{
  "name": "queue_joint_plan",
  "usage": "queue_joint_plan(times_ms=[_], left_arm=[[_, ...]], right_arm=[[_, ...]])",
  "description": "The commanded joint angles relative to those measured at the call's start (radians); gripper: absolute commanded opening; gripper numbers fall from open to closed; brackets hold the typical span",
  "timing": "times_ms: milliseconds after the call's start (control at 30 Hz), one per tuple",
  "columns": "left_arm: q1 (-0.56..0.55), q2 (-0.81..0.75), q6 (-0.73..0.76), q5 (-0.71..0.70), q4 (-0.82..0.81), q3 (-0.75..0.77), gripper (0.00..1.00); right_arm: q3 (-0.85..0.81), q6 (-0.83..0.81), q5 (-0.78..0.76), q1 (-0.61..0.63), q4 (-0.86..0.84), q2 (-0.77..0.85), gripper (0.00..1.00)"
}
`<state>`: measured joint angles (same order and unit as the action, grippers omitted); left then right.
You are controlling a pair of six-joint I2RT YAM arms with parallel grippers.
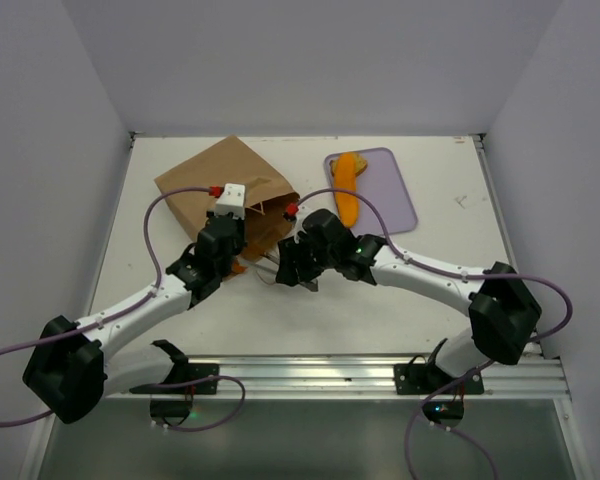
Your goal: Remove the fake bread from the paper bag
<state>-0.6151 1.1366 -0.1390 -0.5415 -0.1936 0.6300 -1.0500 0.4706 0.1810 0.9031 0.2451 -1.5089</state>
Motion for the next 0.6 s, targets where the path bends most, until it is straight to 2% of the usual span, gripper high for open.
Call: queue_joint_plan(times_ms=[0, 567], left_arm=[[0.005, -0.029, -0.02, 0.003, -0.017, -0.003, 0.0], [0.005, -0.041, -0.019, 0.006, -0.018, -0.01, 0.0]], right_arm=[[-0.061, -0.007, 0.038, 0.003, -0.07, -0.039, 0.52], [-0.133, -0.01, 0.041, 0.005, -0.105, -0.192, 0.54]])
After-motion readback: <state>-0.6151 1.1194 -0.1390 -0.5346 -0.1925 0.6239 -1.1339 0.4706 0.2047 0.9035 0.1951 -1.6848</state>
